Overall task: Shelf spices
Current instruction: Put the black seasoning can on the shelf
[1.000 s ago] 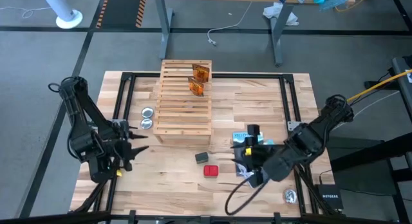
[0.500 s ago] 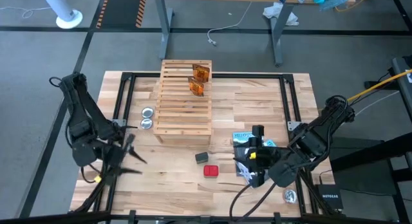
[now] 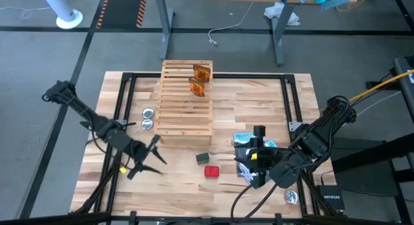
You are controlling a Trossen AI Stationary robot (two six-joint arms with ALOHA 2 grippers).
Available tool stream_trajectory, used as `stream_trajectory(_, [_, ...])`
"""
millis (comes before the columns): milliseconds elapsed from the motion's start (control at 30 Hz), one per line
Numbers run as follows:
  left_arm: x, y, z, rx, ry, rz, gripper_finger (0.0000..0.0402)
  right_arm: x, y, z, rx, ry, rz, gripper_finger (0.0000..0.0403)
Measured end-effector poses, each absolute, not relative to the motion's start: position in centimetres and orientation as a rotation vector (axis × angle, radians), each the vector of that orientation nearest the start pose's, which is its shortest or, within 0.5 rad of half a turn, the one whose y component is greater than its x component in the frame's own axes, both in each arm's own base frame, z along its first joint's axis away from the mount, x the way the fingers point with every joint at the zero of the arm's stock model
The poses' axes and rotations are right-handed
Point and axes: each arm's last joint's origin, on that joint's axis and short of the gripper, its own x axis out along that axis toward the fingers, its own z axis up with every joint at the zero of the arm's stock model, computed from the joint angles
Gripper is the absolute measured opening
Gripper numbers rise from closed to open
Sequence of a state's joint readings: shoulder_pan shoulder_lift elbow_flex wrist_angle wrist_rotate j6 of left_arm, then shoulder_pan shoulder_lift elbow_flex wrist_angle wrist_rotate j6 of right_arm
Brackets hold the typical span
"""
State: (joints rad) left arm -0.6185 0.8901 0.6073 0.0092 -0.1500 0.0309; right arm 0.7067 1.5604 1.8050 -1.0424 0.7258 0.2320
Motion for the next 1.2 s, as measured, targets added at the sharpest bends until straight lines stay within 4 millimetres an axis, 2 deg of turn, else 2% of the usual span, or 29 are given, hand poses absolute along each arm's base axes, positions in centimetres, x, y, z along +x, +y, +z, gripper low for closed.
stream_trajectory(133, [16.7, -9.1, 27.2, 0.131, 0.216, -0.519, 0.0169, 24.2, 18.1, 42.0, -0.271, 0.606, -0.102, 0.0182])
stream_trajectory(333, [15.2, -6.5, 27.7, 0.123, 0.14, -0.56, 0.0169, 24.1, 18.1, 40.6, -0.254, 0.657, -0.156, 0.0182])
stream_trajectory(500, [13.4, -5.1, 25.9, 0.069, 0.131, -0.522, 0.0169, 24.6, 18.3, 37.2, -0.305, 0.703, -0.206, 0.0182])
stream_trajectory(733, [11.1, -4.4, 23.6, 0.014, 0.072, -0.537, 0.0169, 25.5, 18.2, 33.2, -0.343, 0.679, -0.292, 0.0182])
stream_trajectory(933, [10.1, -4.1, 21.8, -0.014, 0.034, -0.536, 0.0169, 27.2, 16.8, 29.8, -0.243, 0.71, -0.268, 0.0182])
stream_trajectory(1200, [9.9, -4.0, 20.1, -0.069, 0.057, -0.536, 0.0169, 29.3, 14.9, 24.4, -0.051, 0.678, -0.106, 0.0182])
